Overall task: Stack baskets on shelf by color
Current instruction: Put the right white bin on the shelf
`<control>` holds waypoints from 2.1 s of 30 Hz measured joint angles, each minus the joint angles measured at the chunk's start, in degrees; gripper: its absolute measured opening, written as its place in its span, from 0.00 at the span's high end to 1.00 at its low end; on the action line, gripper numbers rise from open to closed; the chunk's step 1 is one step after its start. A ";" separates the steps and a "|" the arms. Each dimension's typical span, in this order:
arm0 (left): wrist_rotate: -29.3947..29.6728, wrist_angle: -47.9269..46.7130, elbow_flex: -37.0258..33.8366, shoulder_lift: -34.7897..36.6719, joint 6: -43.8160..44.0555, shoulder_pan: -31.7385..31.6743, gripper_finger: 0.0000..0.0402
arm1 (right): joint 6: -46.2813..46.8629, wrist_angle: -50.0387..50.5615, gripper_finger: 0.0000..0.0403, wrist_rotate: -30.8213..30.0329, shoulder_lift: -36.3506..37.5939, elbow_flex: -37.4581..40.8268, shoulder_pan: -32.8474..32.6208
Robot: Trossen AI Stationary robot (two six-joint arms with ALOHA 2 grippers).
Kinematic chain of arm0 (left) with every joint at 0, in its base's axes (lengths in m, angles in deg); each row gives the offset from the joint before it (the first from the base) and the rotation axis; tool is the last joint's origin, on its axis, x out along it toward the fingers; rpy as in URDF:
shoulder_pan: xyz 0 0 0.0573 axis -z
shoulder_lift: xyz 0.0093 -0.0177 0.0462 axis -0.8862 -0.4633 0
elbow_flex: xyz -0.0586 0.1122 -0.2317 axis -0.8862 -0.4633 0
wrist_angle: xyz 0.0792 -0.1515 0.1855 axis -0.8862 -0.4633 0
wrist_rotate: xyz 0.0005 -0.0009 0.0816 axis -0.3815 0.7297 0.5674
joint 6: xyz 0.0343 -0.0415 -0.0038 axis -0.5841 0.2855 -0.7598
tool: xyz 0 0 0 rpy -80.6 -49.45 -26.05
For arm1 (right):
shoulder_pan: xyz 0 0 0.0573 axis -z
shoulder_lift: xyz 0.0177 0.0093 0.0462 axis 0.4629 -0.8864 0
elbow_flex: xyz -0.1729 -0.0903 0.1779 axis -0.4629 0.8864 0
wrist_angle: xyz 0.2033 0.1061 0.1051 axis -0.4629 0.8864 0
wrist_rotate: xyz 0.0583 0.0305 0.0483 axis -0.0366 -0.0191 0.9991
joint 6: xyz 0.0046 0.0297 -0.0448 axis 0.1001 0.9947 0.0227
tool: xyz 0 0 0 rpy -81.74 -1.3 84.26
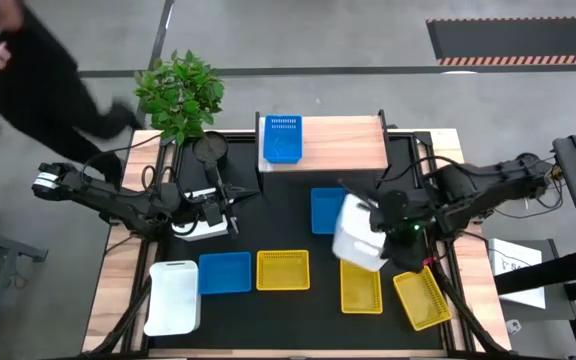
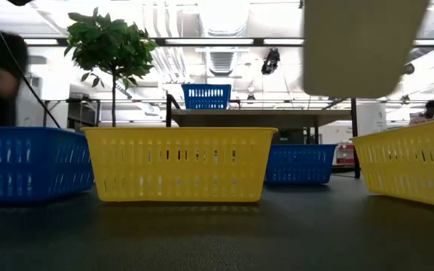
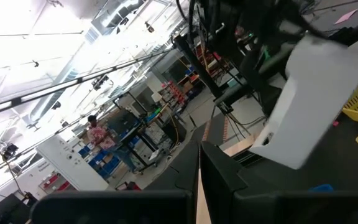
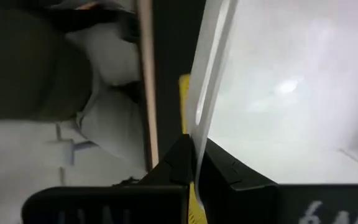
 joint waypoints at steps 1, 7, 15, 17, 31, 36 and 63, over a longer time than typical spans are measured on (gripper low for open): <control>0.00 0.00 0.00 0.00 0.01 0.00 1.00 | -2.73 -1.68 0.98 0.00 -0.11 -0.53 -0.62; 0.00 0.00 0.00 0.00 0.04 0.00 1.00 | -19.51 -8.35 0.98 -9.14 -0.12 -3.04 -2.48; 0.00 0.00 0.00 0.00 0.09 0.01 1.00 | -37.71 -2.18 0.98 -36.99 -0.37 -4.09 -2.36; 0.00 0.00 0.00 0.00 0.09 0.02 1.00 | -41.00 0.01 0.98 -44.45 -0.97 -4.09 -1.46; -0.02 -0.02 0.00 0.00 0.13 0.02 1.00 | -44.87 4.64 0.98 -38.91 -10.58 -4.49 16.92; -0.02 -0.02 0.00 0.00 0.13 0.02 1.00 | -45.18 6.57 0.98 -36.47 -14.03 -6.05 22.85; -0.02 -0.03 0.00 0.00 0.13 0.02 1.00 | -58.12 3.29 0.98 -35.12 -20.32 -6.71 32.48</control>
